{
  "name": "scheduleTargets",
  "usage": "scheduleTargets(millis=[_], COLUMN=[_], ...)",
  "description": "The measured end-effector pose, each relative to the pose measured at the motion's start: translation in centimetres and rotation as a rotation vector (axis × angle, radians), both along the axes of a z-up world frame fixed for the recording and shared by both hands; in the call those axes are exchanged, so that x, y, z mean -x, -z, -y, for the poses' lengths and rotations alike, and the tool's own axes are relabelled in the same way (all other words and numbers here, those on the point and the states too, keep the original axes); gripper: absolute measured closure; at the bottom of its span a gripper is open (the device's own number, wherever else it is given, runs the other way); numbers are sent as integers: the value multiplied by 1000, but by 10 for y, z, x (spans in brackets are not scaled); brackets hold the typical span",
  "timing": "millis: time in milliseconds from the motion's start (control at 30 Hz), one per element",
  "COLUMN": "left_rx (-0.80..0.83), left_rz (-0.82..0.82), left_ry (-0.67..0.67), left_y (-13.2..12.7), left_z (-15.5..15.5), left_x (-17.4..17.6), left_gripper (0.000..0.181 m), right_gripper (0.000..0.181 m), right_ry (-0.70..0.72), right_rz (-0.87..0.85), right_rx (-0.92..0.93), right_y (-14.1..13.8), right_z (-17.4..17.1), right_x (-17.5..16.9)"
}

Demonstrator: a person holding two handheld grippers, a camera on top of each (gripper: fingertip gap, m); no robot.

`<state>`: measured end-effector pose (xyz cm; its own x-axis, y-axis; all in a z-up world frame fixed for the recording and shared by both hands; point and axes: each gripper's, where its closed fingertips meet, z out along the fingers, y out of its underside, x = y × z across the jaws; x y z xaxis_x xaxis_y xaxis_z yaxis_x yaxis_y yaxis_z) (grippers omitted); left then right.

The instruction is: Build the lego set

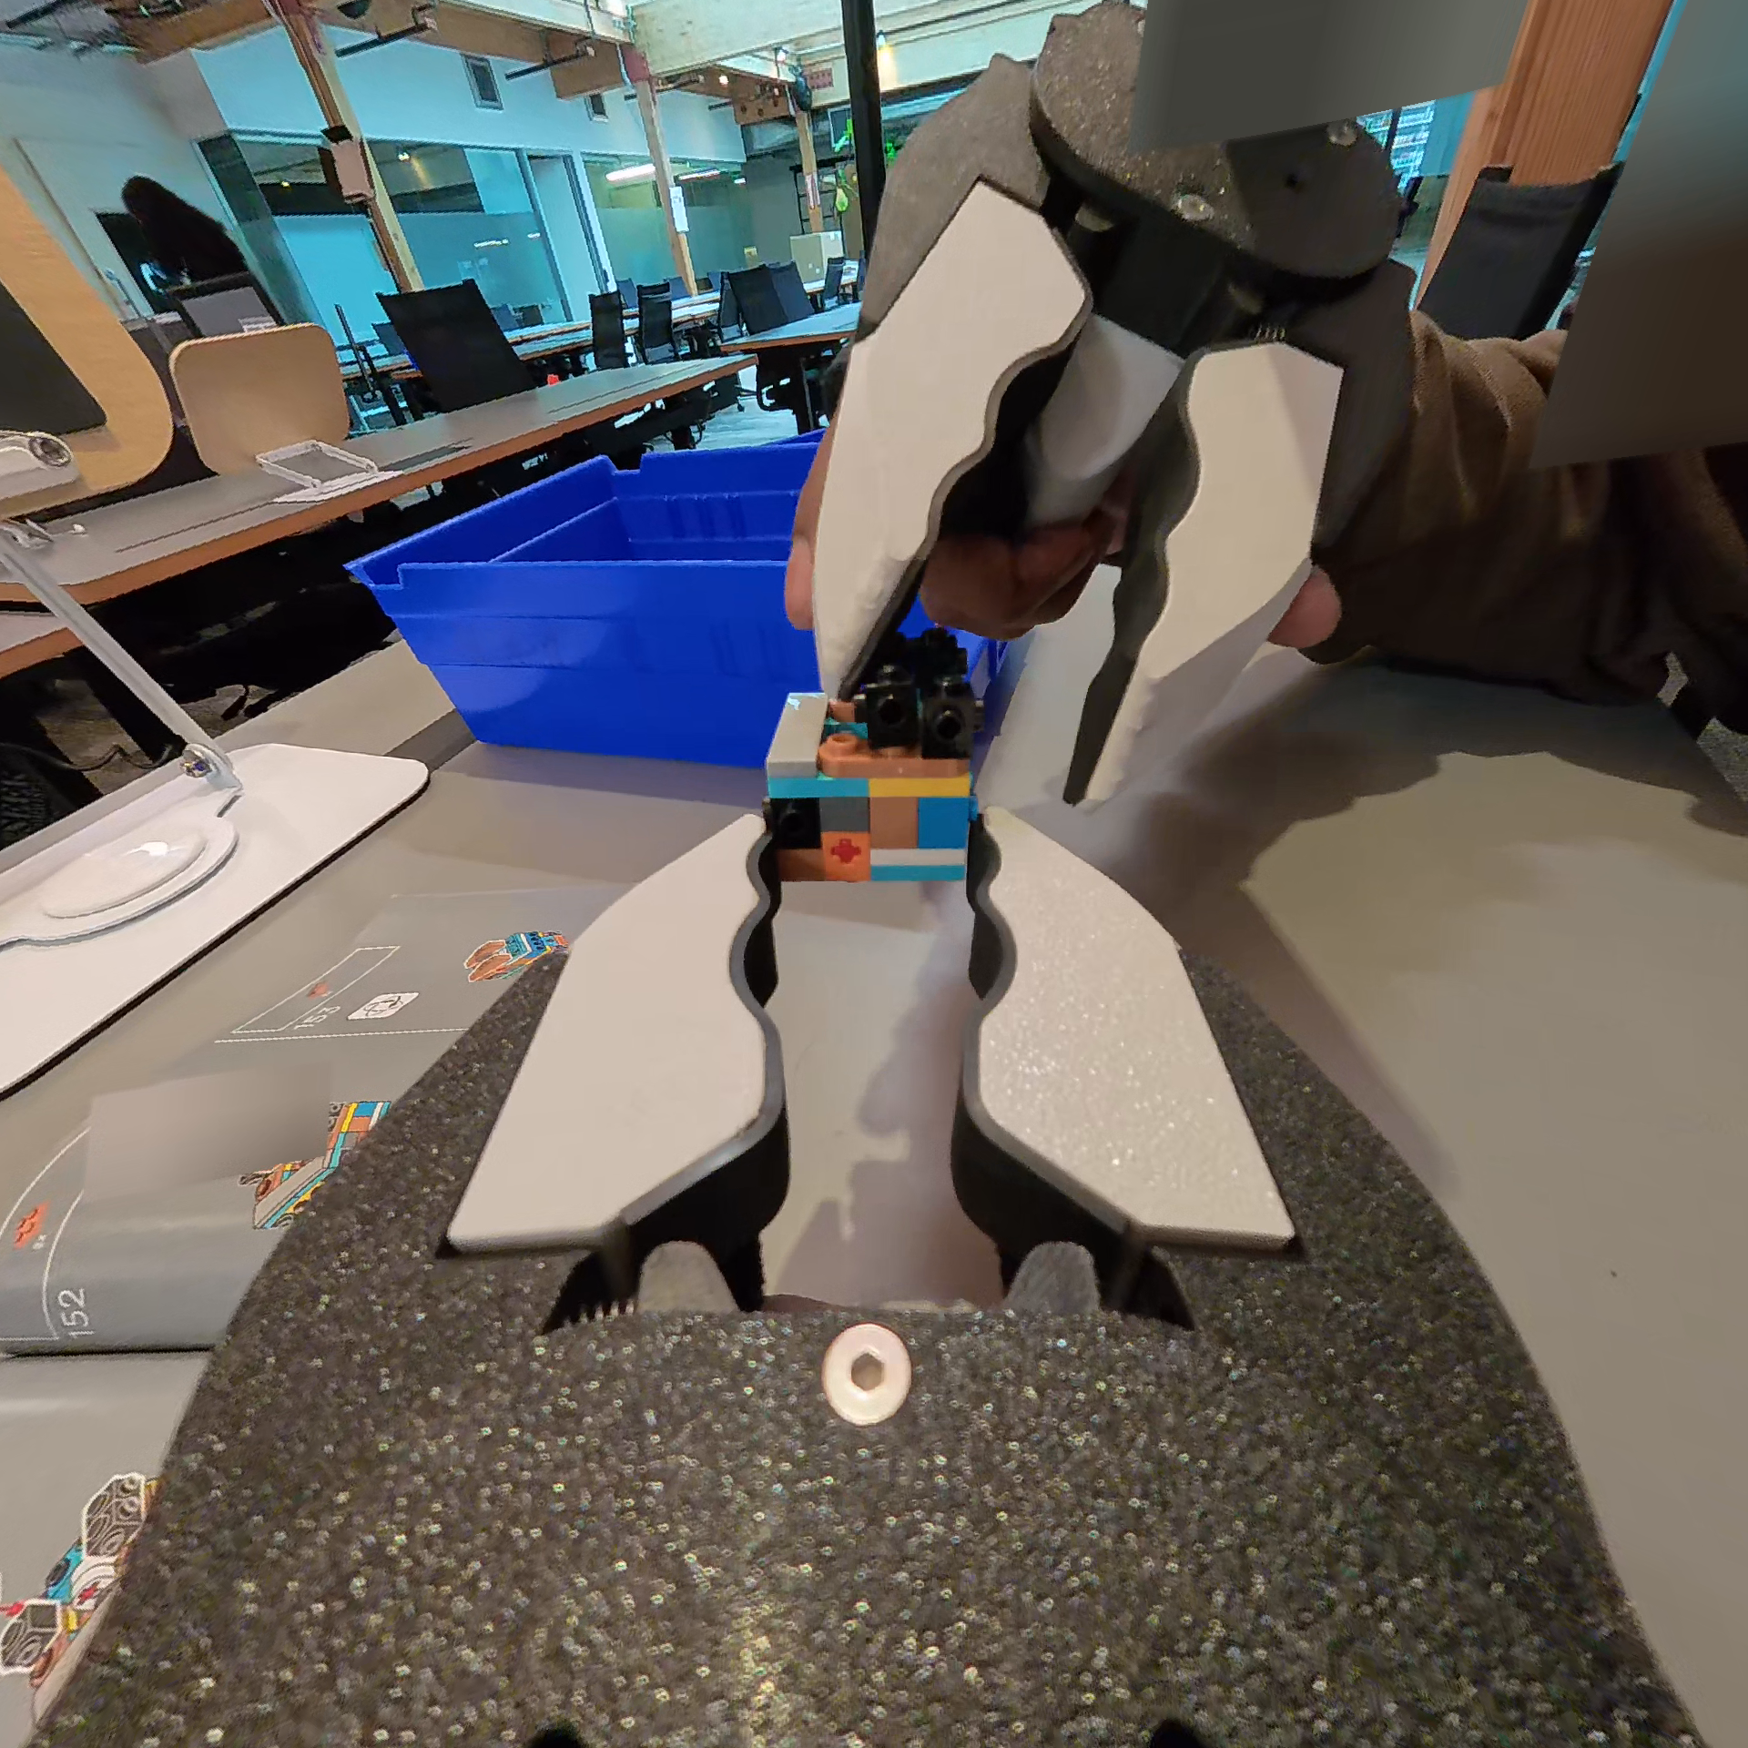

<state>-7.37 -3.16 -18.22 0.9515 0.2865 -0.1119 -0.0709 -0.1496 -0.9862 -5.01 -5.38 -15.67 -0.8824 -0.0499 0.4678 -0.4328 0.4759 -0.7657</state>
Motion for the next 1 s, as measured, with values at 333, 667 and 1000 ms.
scheduleTargets(millis=[333,667,1000], left_rx=[-1,-17,-22], left_rz=[12,15,16], left_ry=[1,4,7], left_y=[0,-2,-3], left_z=[0,1,0], left_x=[0,0,-1], left_gripper=[143,143,143], right_gripper=[145,144,143], right_ry=[-1,2,0], right_rz=[-11,-18,-28], right_rx=[10,18,22], right_y=[-1,-2,-2], right_z=[1,2,2], right_x=[0,1,1])
